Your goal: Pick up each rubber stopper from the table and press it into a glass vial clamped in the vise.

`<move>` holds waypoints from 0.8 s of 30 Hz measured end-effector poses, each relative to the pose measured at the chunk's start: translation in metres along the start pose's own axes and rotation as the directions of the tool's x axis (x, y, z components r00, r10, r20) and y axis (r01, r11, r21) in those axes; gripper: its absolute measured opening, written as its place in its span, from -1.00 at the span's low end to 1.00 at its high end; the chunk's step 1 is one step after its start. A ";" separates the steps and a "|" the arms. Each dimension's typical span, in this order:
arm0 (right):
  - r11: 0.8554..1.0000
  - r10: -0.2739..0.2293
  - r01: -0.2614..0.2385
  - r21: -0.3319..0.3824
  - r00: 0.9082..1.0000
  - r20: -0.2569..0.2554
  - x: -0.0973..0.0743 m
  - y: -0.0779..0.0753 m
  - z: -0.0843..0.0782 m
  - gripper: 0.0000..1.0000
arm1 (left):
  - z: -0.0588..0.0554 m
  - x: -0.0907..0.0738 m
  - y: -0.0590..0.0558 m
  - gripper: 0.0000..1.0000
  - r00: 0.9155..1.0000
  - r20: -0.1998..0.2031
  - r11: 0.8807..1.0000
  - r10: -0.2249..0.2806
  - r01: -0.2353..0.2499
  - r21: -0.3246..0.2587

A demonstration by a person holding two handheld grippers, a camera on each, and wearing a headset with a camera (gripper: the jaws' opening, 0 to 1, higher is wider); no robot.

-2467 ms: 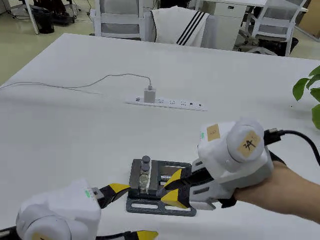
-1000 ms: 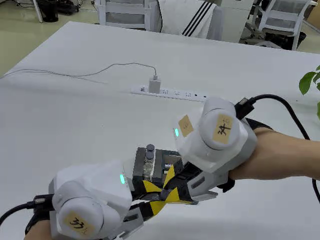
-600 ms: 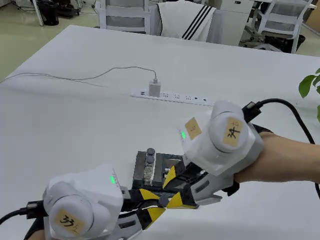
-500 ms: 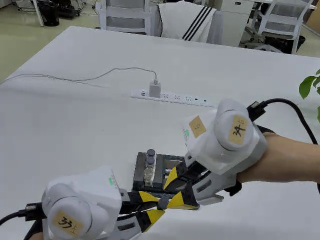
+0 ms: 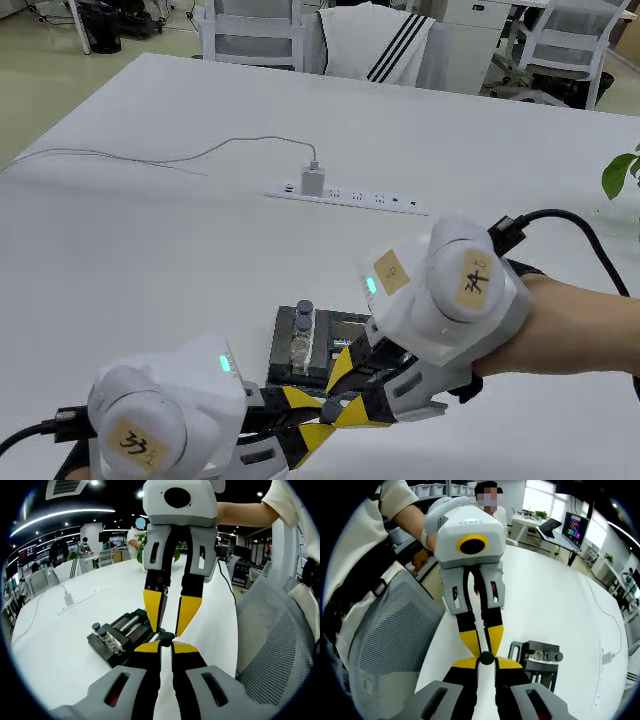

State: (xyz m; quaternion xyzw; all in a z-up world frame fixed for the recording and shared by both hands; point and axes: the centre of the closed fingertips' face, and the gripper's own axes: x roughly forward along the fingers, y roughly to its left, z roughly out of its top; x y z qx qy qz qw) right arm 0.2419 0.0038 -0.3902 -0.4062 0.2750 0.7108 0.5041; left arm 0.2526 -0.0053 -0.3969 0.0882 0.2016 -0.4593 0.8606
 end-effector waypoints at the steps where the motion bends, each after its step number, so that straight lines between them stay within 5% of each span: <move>1: 1.000 0.000 0.000 0.003 1.000 0.000 0.000 0.000 0.000 -0.84 | 0.000 0.000 0.000 -0.93 1.000 0.000 1.000 -0.002 0.002 -0.001; 24: 1.000 -0.002 0.002 -0.026 1.000 -0.027 0.002 0.001 -0.005 -0.83 | 0.004 0.002 -0.003 -0.93 1.000 0.019 1.000 -0.011 0.011 -0.003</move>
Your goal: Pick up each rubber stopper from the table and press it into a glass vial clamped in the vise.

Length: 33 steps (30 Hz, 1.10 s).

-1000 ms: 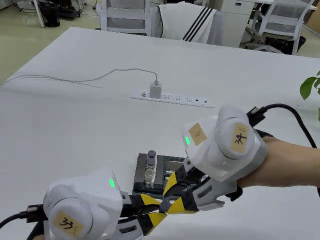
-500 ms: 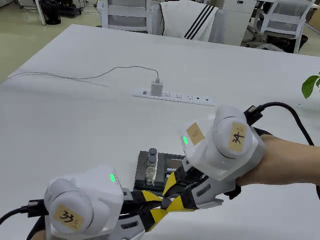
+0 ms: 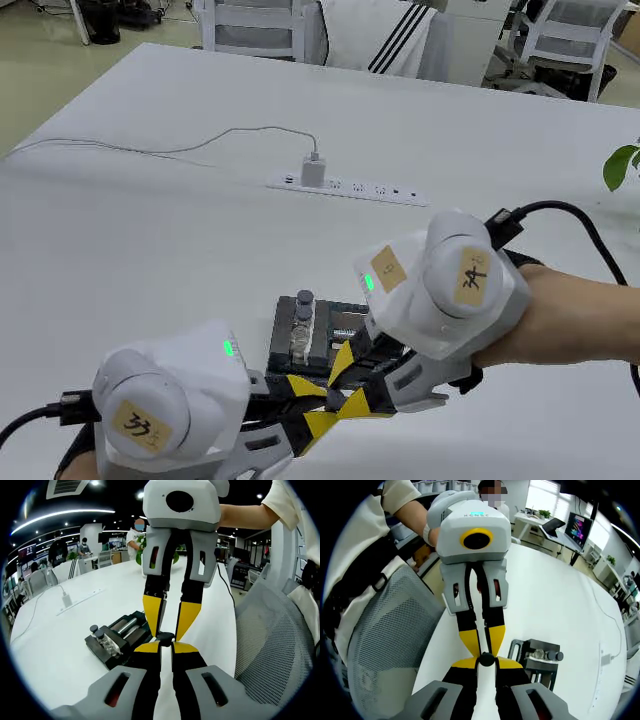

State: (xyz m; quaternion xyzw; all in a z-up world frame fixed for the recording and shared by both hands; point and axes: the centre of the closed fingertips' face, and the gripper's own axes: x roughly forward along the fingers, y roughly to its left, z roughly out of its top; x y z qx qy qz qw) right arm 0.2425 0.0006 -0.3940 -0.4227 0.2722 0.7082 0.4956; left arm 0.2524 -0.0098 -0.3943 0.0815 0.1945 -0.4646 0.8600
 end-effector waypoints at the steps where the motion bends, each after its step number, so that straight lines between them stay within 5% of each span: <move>1: 1.000 -0.001 0.001 -0.001 1.000 0.001 0.000 0.000 0.000 -0.83 | 0.000 0.000 0.000 -0.93 1.000 0.001 1.000 0.001 -0.001 0.000; 22: 1.000 0.018 -0.018 0.012 1.000 -0.013 -0.004 0.001 -0.001 -0.86 | 0.001 0.004 0.000 -0.93 1.000 0.001 1.000 -0.006 0.006 0.017; 33: 0.999 0.021 -0.022 -0.041 0.999 -0.024 -0.003 0.000 0.000 -0.85 | 0.000 0.003 0.001 -0.93 1.000 0.000 1.000 -0.008 0.008 -0.002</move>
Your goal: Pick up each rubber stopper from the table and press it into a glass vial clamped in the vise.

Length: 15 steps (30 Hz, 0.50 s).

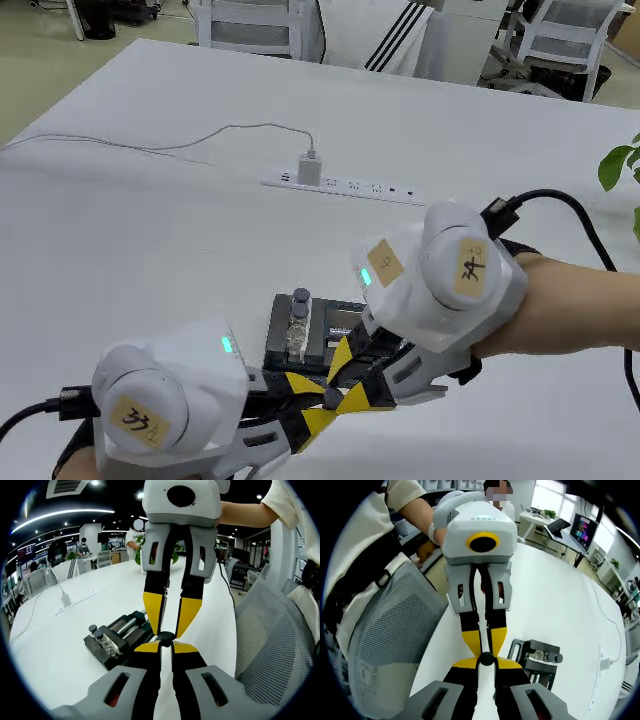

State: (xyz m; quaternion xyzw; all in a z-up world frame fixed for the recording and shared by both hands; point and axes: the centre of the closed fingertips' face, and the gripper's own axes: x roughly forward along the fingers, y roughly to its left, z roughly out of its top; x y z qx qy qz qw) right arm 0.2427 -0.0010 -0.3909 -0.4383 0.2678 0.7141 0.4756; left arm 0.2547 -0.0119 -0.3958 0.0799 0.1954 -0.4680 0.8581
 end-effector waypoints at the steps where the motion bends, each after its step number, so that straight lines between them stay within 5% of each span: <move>1: 1.000 -0.001 0.001 -0.004 1.000 -0.001 0.000 0.000 0.000 -0.85 | 0.000 0.000 0.000 -0.93 1.000 0.000 1.000 0.000 0.000 -0.002; 15: 0.999 0.006 -0.006 0.041 1.000 0.002 0.001 -0.003 0.001 -0.88 | -0.001 -0.001 0.003 -0.91 1.000 0.005 1.000 0.012 -0.012 -0.016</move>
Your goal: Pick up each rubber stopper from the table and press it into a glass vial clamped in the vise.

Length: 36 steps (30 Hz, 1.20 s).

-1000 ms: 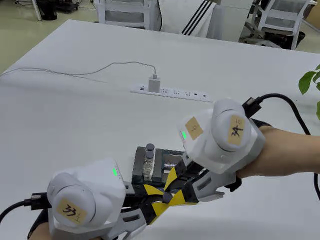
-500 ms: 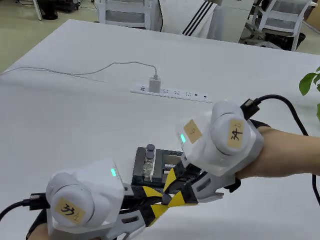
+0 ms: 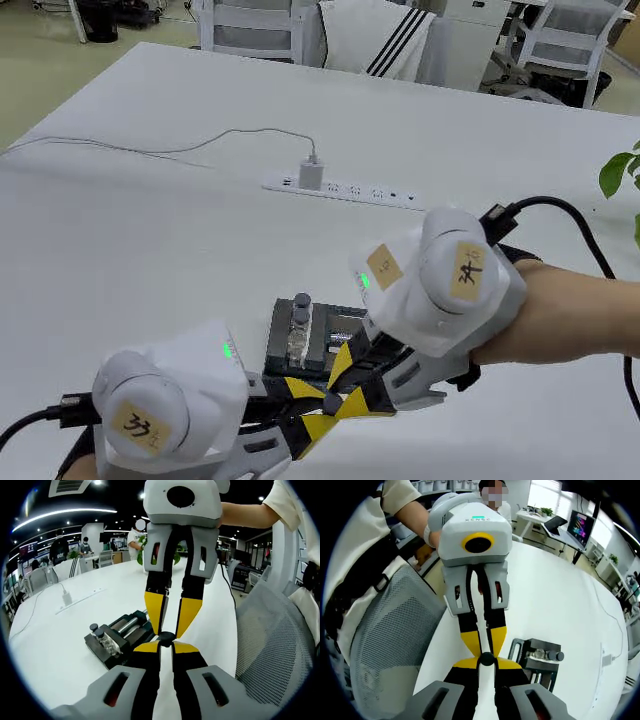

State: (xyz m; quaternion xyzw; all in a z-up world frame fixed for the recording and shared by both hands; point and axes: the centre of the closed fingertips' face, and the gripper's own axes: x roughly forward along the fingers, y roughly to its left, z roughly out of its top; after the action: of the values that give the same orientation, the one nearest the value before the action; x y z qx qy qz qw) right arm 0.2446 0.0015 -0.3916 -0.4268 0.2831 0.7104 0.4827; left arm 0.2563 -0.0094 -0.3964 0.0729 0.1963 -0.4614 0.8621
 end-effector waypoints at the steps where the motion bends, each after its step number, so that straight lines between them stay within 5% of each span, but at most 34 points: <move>1: 1.000 0.000 0.000 0.001 1.000 0.000 0.000 0.000 0.000 -0.88 | 0.000 0.000 0.000 -0.90 1.000 0.000 1.000 0.002 -0.002 0.000; 5: 1.000 0.001 -0.001 0.006 1.000 0.003 0.002 -0.001 0.001 -0.88 | -0.002 -0.002 0.003 -0.87 1.000 0.013 1.000 0.018 -0.018 -0.016; 13: 1.000 -0.004 0.004 0.012 1.000 -0.006 0.004 -0.004 -0.002 -0.88 | -0.006 -0.012 0.019 -0.50 0.996 0.031 0.995 0.088 -0.087 -0.049; 24: 1.000 0.005 -0.005 0.016 1.000 -0.030 0.005 -0.010 -0.008 -0.88 | -0.020 -0.024 0.041 0.36 0.982 0.008 0.979 0.189 -0.188 -0.081; 27: 1.000 0.006 -0.006 0.011 0.999 -0.046 0.005 -0.014 -0.011 -0.88 | -0.023 -0.030 0.048 0.60 0.972 -0.003 0.969 0.235 -0.234 -0.076; 36: 1.000 -0.004 0.005 0.005 0.997 -0.082 0.003 -0.030 -0.017 -0.88 | -0.032 -0.036 0.056 0.96 0.964 -0.038 0.960 0.261 -0.264 -0.095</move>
State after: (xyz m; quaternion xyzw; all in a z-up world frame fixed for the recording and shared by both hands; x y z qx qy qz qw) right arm 0.2776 0.0005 -0.4020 -0.4551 0.3037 0.6904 0.4733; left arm 0.2760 0.0597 -0.4137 0.0615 0.2185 -0.3317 0.9157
